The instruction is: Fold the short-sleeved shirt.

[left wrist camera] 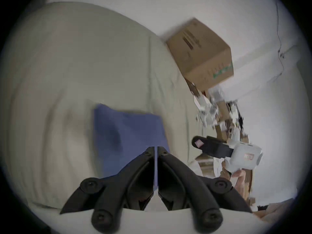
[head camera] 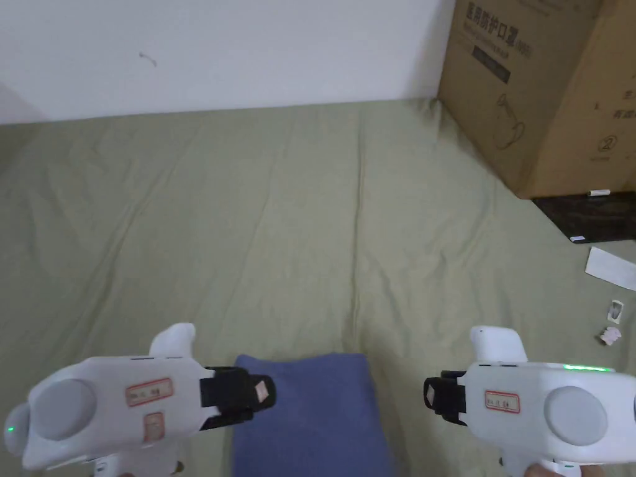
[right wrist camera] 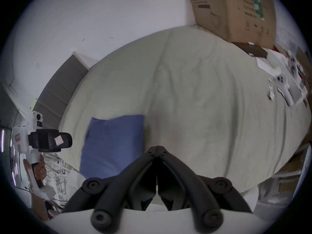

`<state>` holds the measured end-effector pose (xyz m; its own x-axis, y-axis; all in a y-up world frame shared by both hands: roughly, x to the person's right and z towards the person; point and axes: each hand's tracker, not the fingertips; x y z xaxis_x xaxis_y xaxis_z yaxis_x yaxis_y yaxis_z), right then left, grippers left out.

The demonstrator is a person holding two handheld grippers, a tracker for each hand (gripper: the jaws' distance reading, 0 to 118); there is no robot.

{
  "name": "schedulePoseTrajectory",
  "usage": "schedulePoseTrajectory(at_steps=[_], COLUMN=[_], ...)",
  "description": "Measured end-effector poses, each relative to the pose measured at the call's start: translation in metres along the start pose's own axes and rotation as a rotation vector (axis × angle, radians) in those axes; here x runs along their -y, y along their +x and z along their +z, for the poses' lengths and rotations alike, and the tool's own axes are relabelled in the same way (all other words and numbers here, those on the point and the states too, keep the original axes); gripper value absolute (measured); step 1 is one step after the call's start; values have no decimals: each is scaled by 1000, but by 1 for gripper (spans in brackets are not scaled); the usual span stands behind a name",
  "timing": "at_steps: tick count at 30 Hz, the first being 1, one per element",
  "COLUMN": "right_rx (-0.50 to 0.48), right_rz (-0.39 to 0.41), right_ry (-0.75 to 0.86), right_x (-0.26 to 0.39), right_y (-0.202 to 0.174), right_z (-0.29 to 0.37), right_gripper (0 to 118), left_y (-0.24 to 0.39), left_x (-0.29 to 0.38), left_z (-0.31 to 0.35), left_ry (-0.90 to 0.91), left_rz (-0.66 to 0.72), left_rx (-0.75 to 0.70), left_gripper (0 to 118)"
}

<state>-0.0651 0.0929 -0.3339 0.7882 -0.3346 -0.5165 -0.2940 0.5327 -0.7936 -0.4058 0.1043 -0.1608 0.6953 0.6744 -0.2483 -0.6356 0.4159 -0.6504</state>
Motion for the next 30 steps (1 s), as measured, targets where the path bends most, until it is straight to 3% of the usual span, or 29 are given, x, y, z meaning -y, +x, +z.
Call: schedulePoseTrajectory(at_steps=[4, 8, 14, 16, 17, 18, 20, 22, 26, 30], right_rx=[-82, -121, -81, -76, -82, -88, -91, -95, -107, -118], right_rz=[113, 203, 267, 243, 231, 223, 232, 231, 206, 185], right_ry=[-20, -104, -215, -223, -221, -217, -220, -222, -221, -220], right_x=[-10, -5, 13, 16, 16, 15, 14, 14, 13, 13], right_y=[-40, -73, -84, -81, -80, -80, -79, -78, -74, -71], right_z=[-14, -45, -94, -100, -98, -96, -96, -96, -96, -95], right_gripper=[0, 0, 0, 0, 0, 0, 0, 0, 0, 0], left_y=[-48, -77, -85, -84, -91, -91, -91, -91, -92, -101], left_x=[12, 38, 59, 64, 62, 63, 61, 53, 41, 31], left_z=[32, 42, 28, 25, 19, 17, 12, 0, -22, -60], left_ry=[39, 54, 18, 4, 3, 4, -12, -42, -49, -106], left_rz=[100, 208, 255, 251, 247, 244, 245, 249, 257, 361], left_rx=[-58, -28, -8, 3, 12, 27, 41, 41, 88, 176], left_gripper=[3, 3, 4, 6, 13, 30, 78, 109, 112, 114])
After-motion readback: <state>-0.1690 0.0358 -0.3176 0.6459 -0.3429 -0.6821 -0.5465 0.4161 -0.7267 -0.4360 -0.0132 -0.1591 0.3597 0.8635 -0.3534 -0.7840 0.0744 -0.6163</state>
